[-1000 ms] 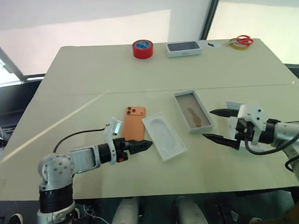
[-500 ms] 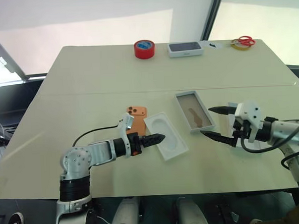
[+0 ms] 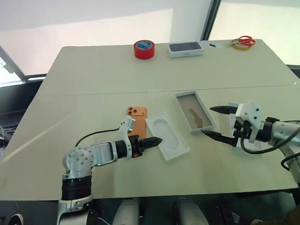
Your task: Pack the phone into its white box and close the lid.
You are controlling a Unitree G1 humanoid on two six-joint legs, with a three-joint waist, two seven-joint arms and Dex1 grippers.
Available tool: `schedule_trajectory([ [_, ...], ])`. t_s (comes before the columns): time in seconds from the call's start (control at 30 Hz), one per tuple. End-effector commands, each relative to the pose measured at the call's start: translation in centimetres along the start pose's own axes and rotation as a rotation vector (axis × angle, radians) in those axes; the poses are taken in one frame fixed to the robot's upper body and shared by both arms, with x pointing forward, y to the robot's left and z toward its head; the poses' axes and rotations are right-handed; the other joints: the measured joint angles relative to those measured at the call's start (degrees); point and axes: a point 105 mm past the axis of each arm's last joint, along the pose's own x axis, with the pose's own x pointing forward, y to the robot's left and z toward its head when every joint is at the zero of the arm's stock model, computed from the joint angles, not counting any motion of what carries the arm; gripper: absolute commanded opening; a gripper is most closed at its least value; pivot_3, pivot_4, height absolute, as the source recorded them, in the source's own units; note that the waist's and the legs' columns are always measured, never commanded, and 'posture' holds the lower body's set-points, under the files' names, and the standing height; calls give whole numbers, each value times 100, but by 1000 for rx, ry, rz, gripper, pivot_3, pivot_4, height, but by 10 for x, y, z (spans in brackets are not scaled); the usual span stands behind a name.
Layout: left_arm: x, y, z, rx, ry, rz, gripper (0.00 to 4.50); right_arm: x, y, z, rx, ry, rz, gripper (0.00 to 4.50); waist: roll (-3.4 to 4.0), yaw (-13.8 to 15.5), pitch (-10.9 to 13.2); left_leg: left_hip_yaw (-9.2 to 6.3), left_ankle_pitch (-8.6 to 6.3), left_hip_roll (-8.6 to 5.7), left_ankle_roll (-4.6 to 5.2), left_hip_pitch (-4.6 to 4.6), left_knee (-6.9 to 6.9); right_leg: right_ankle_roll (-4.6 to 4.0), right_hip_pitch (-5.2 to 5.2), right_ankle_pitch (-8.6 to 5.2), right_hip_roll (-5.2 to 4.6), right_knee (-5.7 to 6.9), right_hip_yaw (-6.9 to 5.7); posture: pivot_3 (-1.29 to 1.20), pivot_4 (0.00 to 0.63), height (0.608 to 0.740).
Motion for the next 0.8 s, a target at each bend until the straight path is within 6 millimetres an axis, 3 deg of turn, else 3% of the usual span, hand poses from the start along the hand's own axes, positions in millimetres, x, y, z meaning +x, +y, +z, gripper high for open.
schedule_trajectory([
  [0.03,1,4,2,-7,-3,34,2424,-1,-5,7,-31,-31,-25,4500,0,2,0,0,0,0,0,0,0,0,0,0,0,0,0,0,150,738],
  [0.13,1,7,3,-9,-4,50,1366,-1,-5,6,-41,-25,-28,4500,-1,0,1,0,0,0,0,-2,0,0,-2,0,0,0,0,0,150,738],
  [0.2,1,9,5,-40,-13,49,260,-2,-6,4,-45,-21,-34,4500,1,8,0,0,0,0,0,0,0,0,1,0,0,-1,-1,0,150,738],
  [0.23,1,9,5,-50,-14,44,37,-2,-6,4,-46,-20,-35,4500,2,4,-1,-1,0,0,0,0,0,0,0,0,0,-1,-1,0,150,738],
  [0.37,0,11,5,-63,-14,54,37,-2,-6,3,-51,-20,-37,4500,2,-1,-1,0,0,0,0,3,0,0,2,0,0,-1,-1,0,150,738],
  [0.7,-7,7,32,-25,-67,56,37,4,-5,-3,-65,1,-9,4500,-2,-3,1,-1,0,0,0,-1,0,1,-3,0,2,0,-2,0,150,738],
  [0.8,-14,3,20,-9,10,35,887,5,-7,-2,-73,-5,-18,4500,-3,-7,2,0,0,0,0,-3,-1,1,-5,0,2,-1,-1,0,150,738],
])
